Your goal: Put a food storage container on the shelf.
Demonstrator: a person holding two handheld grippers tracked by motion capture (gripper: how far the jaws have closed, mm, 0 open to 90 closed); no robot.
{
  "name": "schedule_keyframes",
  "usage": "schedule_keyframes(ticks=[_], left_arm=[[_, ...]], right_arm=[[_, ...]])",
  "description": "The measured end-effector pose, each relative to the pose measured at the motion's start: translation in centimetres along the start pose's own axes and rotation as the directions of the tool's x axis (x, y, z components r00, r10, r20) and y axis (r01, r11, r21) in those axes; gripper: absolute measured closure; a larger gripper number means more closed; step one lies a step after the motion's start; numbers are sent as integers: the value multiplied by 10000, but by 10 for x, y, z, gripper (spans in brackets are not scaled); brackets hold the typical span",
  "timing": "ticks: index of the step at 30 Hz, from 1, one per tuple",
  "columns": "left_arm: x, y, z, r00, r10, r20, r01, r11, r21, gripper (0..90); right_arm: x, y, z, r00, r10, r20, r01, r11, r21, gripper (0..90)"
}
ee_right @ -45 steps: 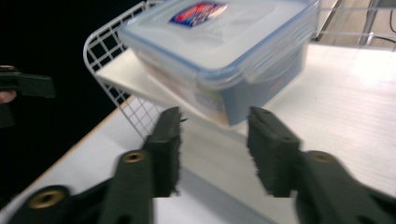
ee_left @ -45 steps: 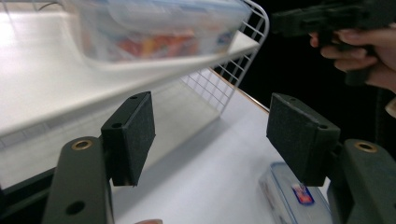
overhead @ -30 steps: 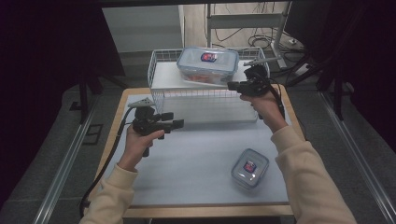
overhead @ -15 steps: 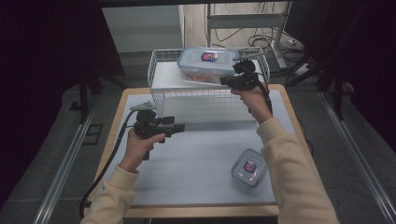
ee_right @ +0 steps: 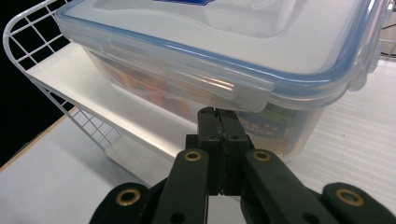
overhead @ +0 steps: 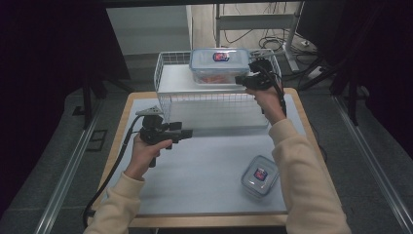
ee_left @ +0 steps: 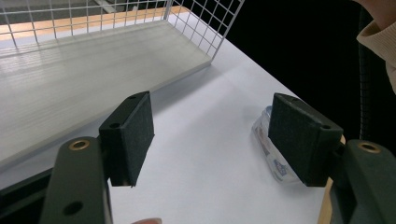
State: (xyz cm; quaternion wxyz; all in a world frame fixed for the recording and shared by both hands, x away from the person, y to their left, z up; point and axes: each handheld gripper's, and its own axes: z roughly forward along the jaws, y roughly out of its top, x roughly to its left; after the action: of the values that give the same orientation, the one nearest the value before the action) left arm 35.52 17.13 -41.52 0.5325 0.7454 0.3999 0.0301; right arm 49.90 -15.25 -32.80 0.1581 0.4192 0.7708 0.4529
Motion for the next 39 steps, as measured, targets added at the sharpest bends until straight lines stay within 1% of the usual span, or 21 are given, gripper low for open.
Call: schedule_keyframes(ticks=[8, 10, 14, 17, 19, 20, 24, 28, 31, 37, 39], left_arm=[[1, -1, 1, 10000, -32, -25, 32, 10000, 70, 309], [1, -2, 1, 10000, -38, -29, 38, 10000, 77, 308], [1, -3, 0, 10000, -72, -39, 73, 9999, 94, 308], [1, -5, 0, 9999, -102, -49, 102, 9999, 120, 308], [1, -6, -1, 9999, -90, -57, 91, 9999, 132, 308], [1, -6, -1, 9999, -166, -38, 167, 9998, 131, 308], [0, -11, 0, 9998, -151, -137, 154, 9995, 262, 307], [-2, -15, 0, 9996, -172, -228, 178, 9994, 287, 306], [-3, -18, 0, 9994, -152, -317, 162, 9993, 333, 306], [-5, -25, 2, 9992, -109, -392, 126, 9989, 453, 307], [-7, -28, 3, 9986, 51, -525, -22, 9985, 549, 306]], right_arm=[[-1, -3, -2, 10000, 6, -43, -6, 10000, -90, 893], [0, -5, -5, 9999, -108, -75, 107, 9999, -65, 893], [5, -13, -20, 9988, -380, -299, 377, 9992, -131, 894], [9, -24, -34, 9966, -662, -484, 657, 9978, -115, 893], [12, -34, -43, 9942, -740, -785, 732, 9972, -126, 893], [14, -40, -47, 9925, -835, -896, 828, 9965, -113, 893], [18, -63, -64, 9869, -963, -1293, 939, 9953, -245, 894], [19, -90, -79, 9806, -1177, -1567, 1147, 9930, -279, 893], [18, -112, -87, 9765, -1248, -1755, 1238, 9922, -165, 893], [10, -154, -96, 9747, -1114, -1939, 1159, 9932, 120, 893], [8, -166, -100, 9742, -1027, -2010, 1062, 9943, 67, 893]])
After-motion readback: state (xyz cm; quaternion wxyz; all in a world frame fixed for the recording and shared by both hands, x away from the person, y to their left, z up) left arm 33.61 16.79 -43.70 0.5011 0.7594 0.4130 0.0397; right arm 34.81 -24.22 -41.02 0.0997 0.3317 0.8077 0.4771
